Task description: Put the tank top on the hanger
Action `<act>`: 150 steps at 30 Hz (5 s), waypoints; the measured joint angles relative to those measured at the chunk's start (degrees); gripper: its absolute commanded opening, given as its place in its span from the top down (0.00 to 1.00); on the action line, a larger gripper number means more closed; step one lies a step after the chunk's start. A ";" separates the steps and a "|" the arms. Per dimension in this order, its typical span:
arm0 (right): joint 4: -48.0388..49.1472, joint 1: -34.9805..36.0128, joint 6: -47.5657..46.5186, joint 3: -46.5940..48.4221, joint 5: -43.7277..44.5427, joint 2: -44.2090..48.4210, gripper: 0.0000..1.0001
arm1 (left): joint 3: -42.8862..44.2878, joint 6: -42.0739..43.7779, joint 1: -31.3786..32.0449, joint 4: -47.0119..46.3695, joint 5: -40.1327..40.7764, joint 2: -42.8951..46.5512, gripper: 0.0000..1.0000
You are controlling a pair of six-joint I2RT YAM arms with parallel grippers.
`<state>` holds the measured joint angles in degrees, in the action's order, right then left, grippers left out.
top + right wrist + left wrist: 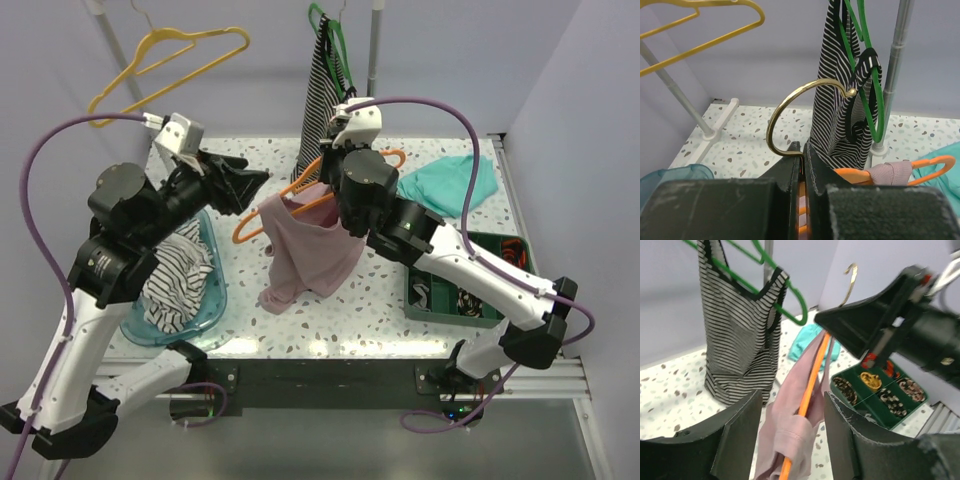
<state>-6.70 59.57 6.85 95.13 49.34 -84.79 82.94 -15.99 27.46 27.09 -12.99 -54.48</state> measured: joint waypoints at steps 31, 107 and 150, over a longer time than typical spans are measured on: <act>-7.61 0.00 3.56 -2.62 -6.93 2.54 1.00 | -8.72 10.62 0.26 11.67 -11.06 -2.78 0.52; -15.74 0.00 11.19 -28.68 -10.58 29.49 0.01 | 10.23 8.31 0.09 18.62 29.05 -18.14 1.00; -19.89 0.00 15.61 -32.92 -13.29 30.69 0.01 | 37.13 8.02 -11.98 10.67 12.28 -43.43 1.00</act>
<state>-26.59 59.57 22.46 62.22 36.05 -54.11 120.07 -7.97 15.49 37.76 -0.71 -97.91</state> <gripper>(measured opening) 0.985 0.136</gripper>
